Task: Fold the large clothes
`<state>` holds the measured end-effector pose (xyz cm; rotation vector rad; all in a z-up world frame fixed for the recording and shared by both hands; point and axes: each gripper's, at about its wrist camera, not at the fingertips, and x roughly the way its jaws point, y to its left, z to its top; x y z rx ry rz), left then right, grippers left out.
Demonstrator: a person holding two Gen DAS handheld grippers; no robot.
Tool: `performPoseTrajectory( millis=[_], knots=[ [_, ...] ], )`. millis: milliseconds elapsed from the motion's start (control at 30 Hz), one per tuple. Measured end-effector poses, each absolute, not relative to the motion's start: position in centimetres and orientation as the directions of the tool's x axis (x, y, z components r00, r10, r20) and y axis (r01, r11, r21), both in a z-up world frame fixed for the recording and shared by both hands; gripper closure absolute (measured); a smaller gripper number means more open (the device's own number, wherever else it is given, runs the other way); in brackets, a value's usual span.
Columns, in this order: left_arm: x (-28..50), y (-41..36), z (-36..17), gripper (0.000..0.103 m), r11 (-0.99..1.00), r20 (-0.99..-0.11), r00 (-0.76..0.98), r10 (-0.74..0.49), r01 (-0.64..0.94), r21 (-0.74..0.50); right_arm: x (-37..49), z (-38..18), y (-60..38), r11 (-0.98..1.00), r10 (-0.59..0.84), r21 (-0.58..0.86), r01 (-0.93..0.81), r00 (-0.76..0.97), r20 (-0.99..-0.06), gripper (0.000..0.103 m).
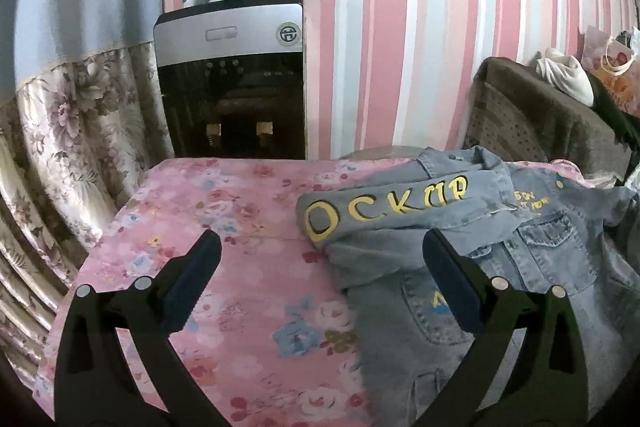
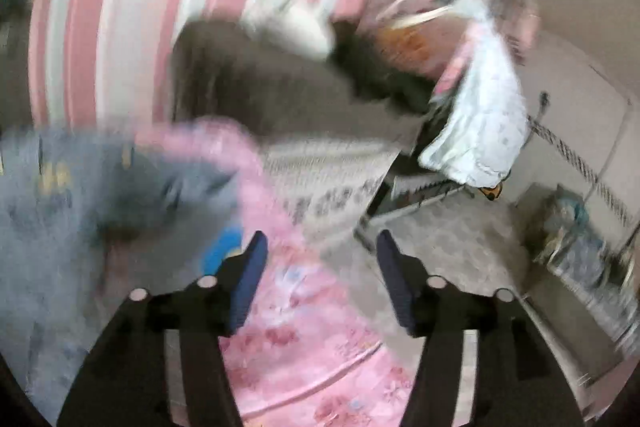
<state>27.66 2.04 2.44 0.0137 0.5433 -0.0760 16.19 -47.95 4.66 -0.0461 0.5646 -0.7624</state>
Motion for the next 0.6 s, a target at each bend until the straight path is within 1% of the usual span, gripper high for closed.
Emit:
performPoseTrajectory(
  millis=[67, 100, 167, 200, 233, 300, 367, 400, 467, 533, 600],
  knots=[
    [28.4, 1.4, 2.5, 0.003, 0.997, -0.521, 0.85, -0.073, 0.08, -0.009, 15.0, 7.3, -46.8, 0.757, -0.636, -0.157, 0.635, 0.66, -0.399, 0.022],
    [28.7, 1.2, 2.7, 0.003, 0.997, -0.519, 0.852, -0.076, 0.08, -0.014, 15.1, 8.7, -45.5, 0.819, -0.553, -0.077, 0.569, 0.746, -0.371, 0.018],
    [29.7, 0.6, 2.8, 0.003, 0.997, -0.514, 0.854, -0.076, 0.078, -0.018, 17.0, 9.5, -43.8, 0.914, -0.364, 0.032, 0.405, 0.85, -0.38, 0.018],
    [30.3, 0.4, 2.8, 0.003, 0.997, -0.516, 0.853, -0.072, 0.072, -0.02, 19.4, 9.2, -42.4, 0.952, -0.238, 0.082, 0.295, 0.881, -0.41, 0.018],
    [30.9, 0.2, 2.7, 0.003, 0.997, -0.521, 0.85, -0.074, 0.072, -0.023, 21.4, 8.8, -41.1, 0.966, -0.183, 0.089, 0.244, 0.881, -0.435, 0.018],
    [32.4, 0.0, 2.3, 0.003, 0.998, -0.537, 0.841, -0.068, 0.061, -0.031, 26.0, 7.5, -38.1, 0.988, -0.077, 0.085, 0.129, 0.889, -0.451, 0.018],
    [34.1, -0.1, 1.9, 0.003, 0.997, -0.558, 0.827, -0.075, 0.063, -0.04, 31.2, 5.1, -35.5, 0.996, -0.034, 0.058, 0.072, 0.867, -0.497, 0.018],
    [34.7, -0.1, 1.8, 0.003, 0.998, -0.556, 0.829, -0.063, 0.054, -0.033, 33.6, 3.6, -34.5, 0.997, -0.01, 0.061, 0.049, 0.853, -0.521, 0.02],
    [36.0, -0.2, 1.5, 0.003, 0.999, -0.554, 0.831, -0.035, 0.035, -0.011, 37.8, 0.5, -33.0, 0.997, -0.023, 0.049, 0.064, 0.811, -0.584, 0.021],
    [37.1, 0.0, 0.9, 0.003, 0.999, -0.564, 0.825, -0.04, 0.028, -0.029, 40.1, -1.9, -31.5, 0.996, 0.005, 0.074, 0.053, 0.779, -0.627, 0.023],
    [37.8, 0.2, 0.1, 0.003, 0.999, -0.576, 0.816, -0.042, 0.016, -0.05, 42.2, -4.2, -30.6, 0.996, -0.017, 0.052, 0.068, 0.752, -0.659, 0.023]
  ],
)
